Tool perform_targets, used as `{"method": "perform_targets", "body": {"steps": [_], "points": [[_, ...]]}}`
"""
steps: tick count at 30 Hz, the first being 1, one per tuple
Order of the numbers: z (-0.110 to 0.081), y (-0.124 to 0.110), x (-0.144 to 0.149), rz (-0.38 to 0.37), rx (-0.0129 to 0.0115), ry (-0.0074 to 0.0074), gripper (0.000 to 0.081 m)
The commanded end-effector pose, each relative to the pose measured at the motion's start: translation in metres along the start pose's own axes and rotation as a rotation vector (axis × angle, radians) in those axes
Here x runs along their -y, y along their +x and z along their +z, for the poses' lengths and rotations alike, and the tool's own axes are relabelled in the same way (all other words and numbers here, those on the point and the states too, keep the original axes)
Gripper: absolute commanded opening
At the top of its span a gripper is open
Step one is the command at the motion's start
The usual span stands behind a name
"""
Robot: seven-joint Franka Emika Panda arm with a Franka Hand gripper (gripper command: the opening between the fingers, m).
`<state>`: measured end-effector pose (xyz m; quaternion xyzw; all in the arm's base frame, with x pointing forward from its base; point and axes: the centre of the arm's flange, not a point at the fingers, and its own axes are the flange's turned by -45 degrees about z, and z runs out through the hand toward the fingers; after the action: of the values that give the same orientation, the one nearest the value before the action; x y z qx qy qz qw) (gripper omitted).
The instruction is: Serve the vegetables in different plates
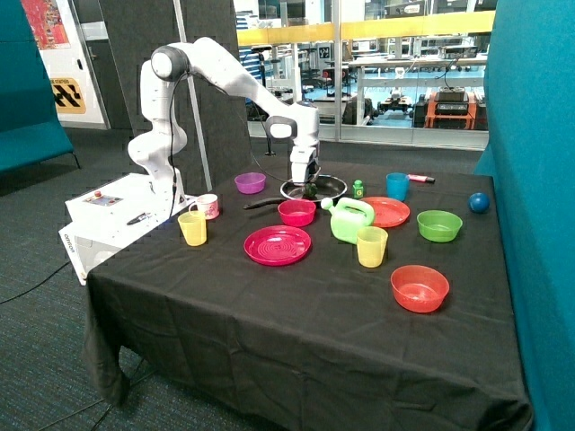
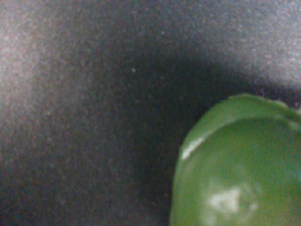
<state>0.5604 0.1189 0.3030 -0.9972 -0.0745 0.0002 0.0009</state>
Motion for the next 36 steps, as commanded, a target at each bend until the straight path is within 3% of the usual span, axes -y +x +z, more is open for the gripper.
{"method": "perform_targets", "body": {"steps": [1, 30, 34, 36], "points": [[0.006, 0.001, 0.007, -0.005, -0.0002, -0.0018, 0.0596], [0.016, 0.008, -0.002, 0.0, -0.0003, -0.0018, 0.0503], [0.017, 0.008, -0.004, 0.0, -0.0003, -0.0018, 0.0367], [0.017, 0.007, -0.003, 0.006, -0.0003, -0.0018, 0.0191]]}}
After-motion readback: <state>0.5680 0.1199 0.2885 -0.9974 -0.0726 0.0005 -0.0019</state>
